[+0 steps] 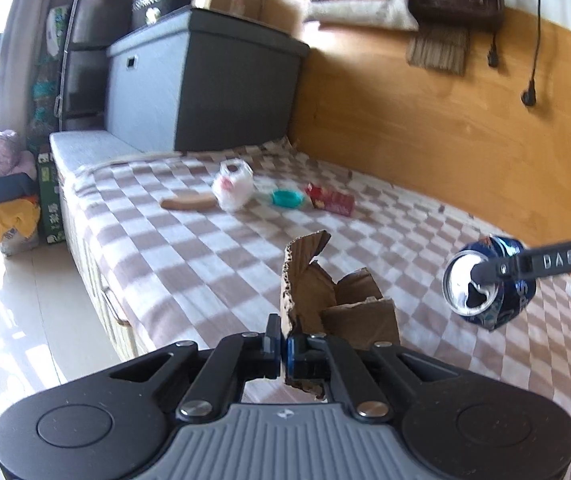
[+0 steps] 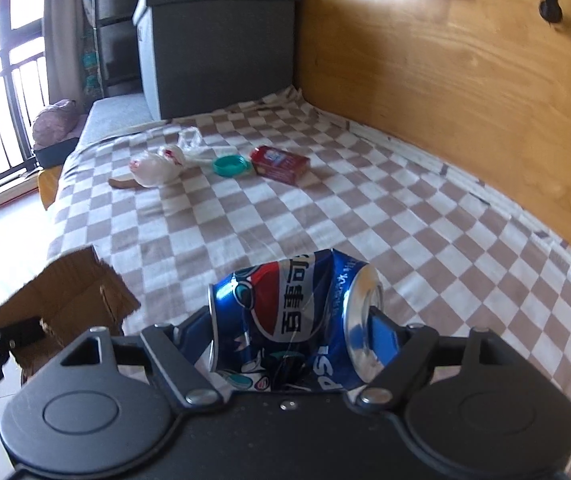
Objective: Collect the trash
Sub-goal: 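Lift the Pepsi can and cardboard off the bench with both tools, then carry the Pepsi can and cardboard over the wastebasket with both tools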
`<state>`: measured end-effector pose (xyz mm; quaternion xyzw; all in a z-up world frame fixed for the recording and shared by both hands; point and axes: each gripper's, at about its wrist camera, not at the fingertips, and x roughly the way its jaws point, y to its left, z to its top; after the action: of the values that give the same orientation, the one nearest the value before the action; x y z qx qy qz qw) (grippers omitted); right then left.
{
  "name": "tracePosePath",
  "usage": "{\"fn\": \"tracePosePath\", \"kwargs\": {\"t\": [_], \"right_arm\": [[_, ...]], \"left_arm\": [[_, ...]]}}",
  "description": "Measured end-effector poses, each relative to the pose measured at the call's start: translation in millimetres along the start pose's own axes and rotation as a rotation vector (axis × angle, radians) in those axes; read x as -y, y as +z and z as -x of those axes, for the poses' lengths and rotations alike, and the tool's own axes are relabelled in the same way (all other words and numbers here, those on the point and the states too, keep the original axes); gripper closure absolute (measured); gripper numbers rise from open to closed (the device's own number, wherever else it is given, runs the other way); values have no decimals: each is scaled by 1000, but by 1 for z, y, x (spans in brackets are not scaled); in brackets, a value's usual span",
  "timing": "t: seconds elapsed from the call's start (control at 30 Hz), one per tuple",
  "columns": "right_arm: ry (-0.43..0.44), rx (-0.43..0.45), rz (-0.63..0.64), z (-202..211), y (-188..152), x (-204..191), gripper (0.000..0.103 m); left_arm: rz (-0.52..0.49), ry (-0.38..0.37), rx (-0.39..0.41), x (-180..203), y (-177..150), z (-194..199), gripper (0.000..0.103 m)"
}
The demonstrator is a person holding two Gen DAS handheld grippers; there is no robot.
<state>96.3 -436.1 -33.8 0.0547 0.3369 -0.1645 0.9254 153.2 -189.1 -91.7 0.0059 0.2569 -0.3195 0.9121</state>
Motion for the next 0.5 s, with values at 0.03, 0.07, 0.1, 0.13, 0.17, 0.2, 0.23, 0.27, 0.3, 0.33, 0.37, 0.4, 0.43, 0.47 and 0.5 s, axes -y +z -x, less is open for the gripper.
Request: {"fn": "tracePosePath", "kwargs": {"t": [0.03, 0.07, 0.1, 0.13, 0.17, 0.2, 0.23, 0.27, 0.3, 0.33, 0.37, 0.4, 0.43, 0.47, 0.5], "right_arm": [[1, 8, 4, 2, 1, -3, 23], [0, 19, 7, 4, 2, -7, 23], [1, 29, 12, 5, 3, -12, 23], [5, 36, 16, 7, 4, -17, 23], [12, 40, 16, 7, 6, -22, 23], [21, 43, 16, 8, 7, -27, 23], [29, 47, 18, 8, 9, -33, 23], [35, 52, 23, 8, 11, -41, 23], [41, 59, 30, 9, 12, -48, 23], [47, 66, 38, 9, 14, -57, 23], [55, 72, 48, 10, 15, -65, 23], [63, 77, 58, 10, 16, -74, 23], [71, 82, 68, 10, 17, -82, 23], [79, 87, 76, 10, 19, -91, 23], [89, 92, 82, 10, 20, -100, 23]], "left_arm": [[6, 5, 10, -3, 1, 4, 101], [12, 13, 20, -7, 4, 7, 101], [17, 22, 29, -10, 6, 11, 101], [20, 32, 37, -14, 9, 15, 101], [25, 44, 45, -19, 11, 19, 101], [31, 55, 52, -24, 13, 23, 101], [40, 65, 58, -30, 15, 28, 101], [47, 78, 61, -35, 16, 32, 101], [52, 91, 65, -41, 17, 36, 101], [57, 106, 68, -47, 19, 41, 101], [63, 120, 70, -54, 20, 45, 101], [69, 134, 72, -60, 20, 50, 101], [77, 147, 73, -67, 21, 55, 101], [87, 163, 75, -75, 22, 60, 101], [96, 179, 78, -82, 22, 65, 101]]}}
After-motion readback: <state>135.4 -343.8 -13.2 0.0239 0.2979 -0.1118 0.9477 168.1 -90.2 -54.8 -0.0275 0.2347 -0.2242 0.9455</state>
